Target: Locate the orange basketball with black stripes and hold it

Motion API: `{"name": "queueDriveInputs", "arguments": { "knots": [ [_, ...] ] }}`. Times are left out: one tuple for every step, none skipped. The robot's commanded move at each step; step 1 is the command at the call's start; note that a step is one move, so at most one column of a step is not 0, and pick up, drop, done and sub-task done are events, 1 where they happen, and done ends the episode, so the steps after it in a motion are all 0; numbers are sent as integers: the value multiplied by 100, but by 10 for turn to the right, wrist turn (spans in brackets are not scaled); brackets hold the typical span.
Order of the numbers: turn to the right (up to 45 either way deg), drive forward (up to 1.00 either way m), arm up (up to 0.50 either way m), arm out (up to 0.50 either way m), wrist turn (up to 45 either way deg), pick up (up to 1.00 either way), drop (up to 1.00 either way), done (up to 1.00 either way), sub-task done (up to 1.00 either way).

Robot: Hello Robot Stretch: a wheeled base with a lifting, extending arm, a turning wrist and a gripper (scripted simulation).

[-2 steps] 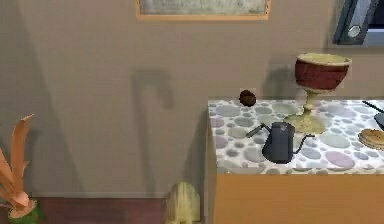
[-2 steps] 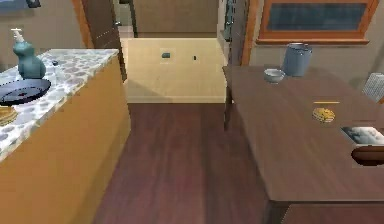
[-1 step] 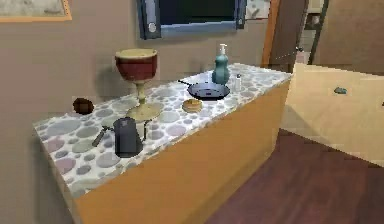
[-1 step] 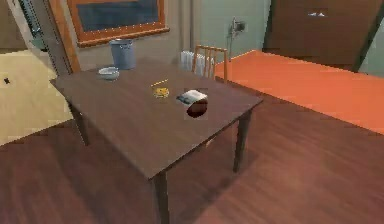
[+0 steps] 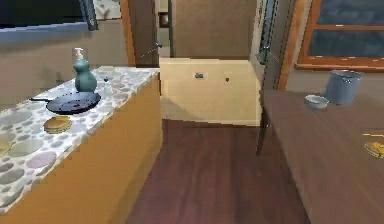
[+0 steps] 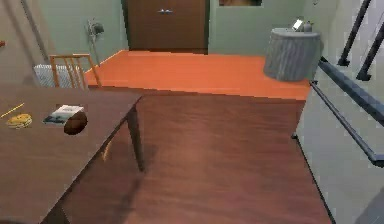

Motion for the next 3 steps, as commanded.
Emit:
{"name": "queueDriveInputs", "arguments": {
  "knots": [
    [0, 100, 0, 0, 0, 0, 0, 0, 0],
    [0, 100, 0, 0, 0, 0, 0, 0, 0],
    [60, 0, 0, 0, 0, 0, 0, 0, 0]
  ]
}}
